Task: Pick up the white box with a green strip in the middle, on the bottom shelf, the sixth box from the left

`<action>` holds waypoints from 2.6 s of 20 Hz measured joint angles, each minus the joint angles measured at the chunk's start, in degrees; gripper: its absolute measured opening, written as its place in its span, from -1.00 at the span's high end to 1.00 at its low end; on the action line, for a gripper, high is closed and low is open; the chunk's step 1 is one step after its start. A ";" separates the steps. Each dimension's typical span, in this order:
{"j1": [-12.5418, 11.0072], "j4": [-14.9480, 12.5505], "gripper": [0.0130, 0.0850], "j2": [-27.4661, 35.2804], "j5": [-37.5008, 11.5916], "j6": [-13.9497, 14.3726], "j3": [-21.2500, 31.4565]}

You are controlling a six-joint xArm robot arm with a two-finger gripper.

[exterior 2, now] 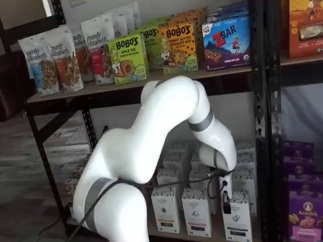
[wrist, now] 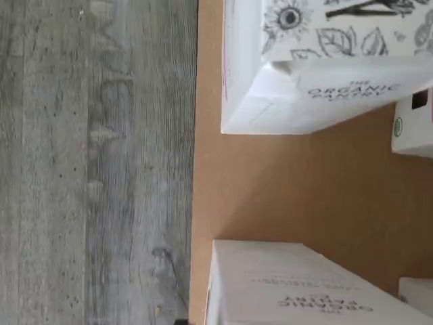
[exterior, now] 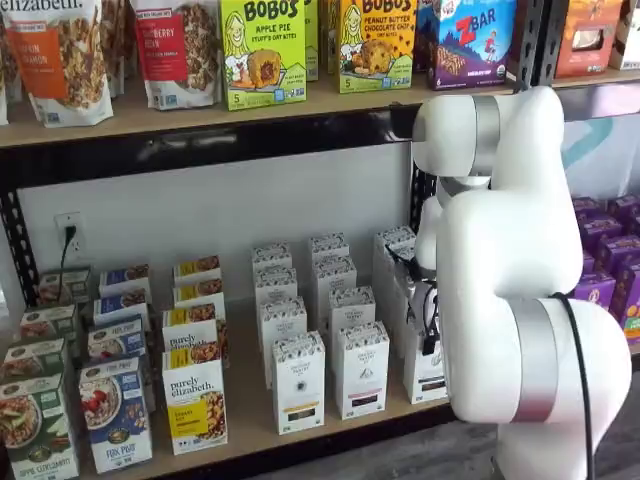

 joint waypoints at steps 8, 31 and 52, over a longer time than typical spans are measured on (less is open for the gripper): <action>-0.14 0.43 -0.44 -0.08 0.31 -0.50 -0.30; 0.28 -5.70 0.00 -2.66 0.99 5.39 2.31; 1.57 -13.48 0.00 -19.04 -8.02 14.19 29.91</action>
